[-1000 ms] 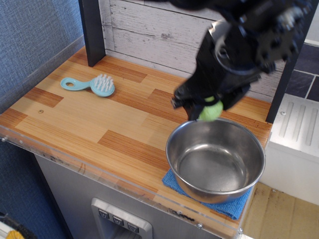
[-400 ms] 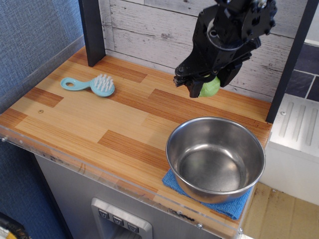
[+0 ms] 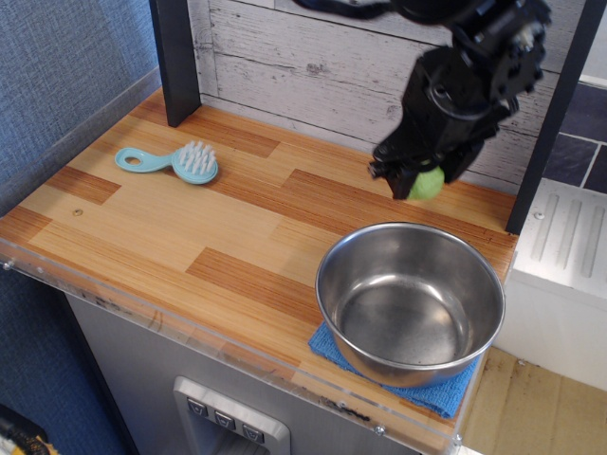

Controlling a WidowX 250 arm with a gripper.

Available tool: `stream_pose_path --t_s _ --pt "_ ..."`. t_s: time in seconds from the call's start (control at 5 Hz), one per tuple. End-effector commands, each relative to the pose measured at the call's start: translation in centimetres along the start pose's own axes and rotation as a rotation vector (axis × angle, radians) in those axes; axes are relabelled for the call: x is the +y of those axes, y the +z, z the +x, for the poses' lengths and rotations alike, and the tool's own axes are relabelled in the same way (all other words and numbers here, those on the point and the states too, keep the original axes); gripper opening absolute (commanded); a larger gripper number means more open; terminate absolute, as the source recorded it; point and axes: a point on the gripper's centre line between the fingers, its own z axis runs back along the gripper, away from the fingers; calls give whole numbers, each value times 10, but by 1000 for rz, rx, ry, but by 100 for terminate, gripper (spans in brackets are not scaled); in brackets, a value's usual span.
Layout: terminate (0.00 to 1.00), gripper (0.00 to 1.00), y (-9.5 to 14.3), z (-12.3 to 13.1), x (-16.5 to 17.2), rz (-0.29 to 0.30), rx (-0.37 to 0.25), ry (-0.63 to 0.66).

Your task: Put the food above the bowl.

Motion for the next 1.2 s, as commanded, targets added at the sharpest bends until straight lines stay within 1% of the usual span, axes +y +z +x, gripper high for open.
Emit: stream_pose_path --t_s 0.0,0.2,0.4,0.6,0.8,1.0 --pt "0 0 -10 -2 -21 -52 19 -18" --pt "0 100 -8 -5 -21 -36 33 -3" --pt "0 100 -4 -7 -22 -9 67 29" --pt "0 100 -1 -7 -21 -15 73 27" --pt "0 100 9 -7 -20 -23 61 32" --pt "0 100 30 -1 -19 -27 24 25"
